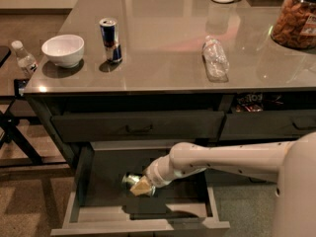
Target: Pick green can from middle drawer and place on counter
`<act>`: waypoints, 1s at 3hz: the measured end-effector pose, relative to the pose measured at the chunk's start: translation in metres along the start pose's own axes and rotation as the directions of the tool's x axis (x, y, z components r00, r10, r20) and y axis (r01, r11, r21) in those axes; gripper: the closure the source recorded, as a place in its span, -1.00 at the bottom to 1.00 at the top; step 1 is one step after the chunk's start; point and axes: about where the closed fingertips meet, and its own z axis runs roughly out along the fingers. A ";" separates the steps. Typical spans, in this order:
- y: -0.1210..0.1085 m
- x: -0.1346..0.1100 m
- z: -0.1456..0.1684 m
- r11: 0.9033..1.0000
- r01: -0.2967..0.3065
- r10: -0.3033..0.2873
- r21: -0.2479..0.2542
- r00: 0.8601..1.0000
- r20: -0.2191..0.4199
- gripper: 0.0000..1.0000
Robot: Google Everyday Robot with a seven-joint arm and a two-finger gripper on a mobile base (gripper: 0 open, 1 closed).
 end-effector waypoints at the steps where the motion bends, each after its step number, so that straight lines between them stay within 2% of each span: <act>1: 0.003 -0.026 -0.043 0.998 0.012 -0.011 0.055 1.000 -0.004 1.00; 3: 0.003 -0.030 -0.048 0.998 0.006 -0.005 0.061 1.000 -0.008 1.00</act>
Offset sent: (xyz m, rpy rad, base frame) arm 0.0021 -0.0091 0.0339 -0.0213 -0.0219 -0.0212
